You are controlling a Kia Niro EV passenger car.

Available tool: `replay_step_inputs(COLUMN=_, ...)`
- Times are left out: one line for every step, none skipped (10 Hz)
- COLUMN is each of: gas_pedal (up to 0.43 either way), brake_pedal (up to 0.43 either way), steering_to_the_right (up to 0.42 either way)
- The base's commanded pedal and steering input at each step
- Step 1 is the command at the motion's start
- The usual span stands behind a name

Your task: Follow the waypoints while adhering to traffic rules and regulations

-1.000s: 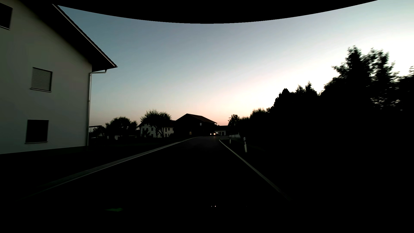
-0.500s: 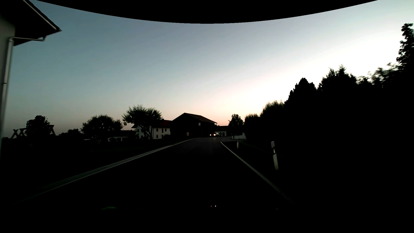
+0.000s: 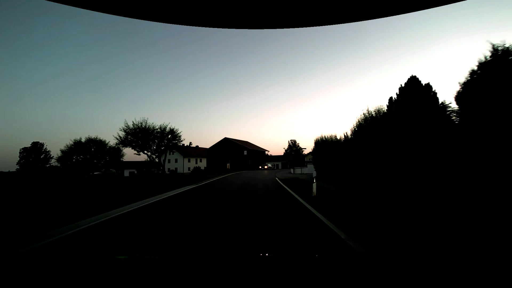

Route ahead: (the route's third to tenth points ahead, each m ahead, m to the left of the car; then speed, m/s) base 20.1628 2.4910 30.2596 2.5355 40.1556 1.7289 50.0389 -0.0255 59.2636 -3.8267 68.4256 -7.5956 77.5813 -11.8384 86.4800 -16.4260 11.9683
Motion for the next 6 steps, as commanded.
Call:
replay_step_inputs(gas_pedal=0.059, brake_pedal=0.0, steering_to_the_right=0.001)
replay_step_inputs(gas_pedal=0.059, brake_pedal=0.0, steering_to_the_right=0.001)
replay_step_inputs(gas_pedal=0.059, brake_pedal=0.0, steering_to_the_right=0.003)
replay_step_inputs(gas_pedal=0.059, brake_pedal=0.0, steering_to_the_right=0.006)
replay_step_inputs(gas_pedal=0.059, brake_pedal=0.0, steering_to_the_right=0.006)
replay_step_inputs(gas_pedal=0.059, brake_pedal=0.0, steering_to_the_right=0.006)
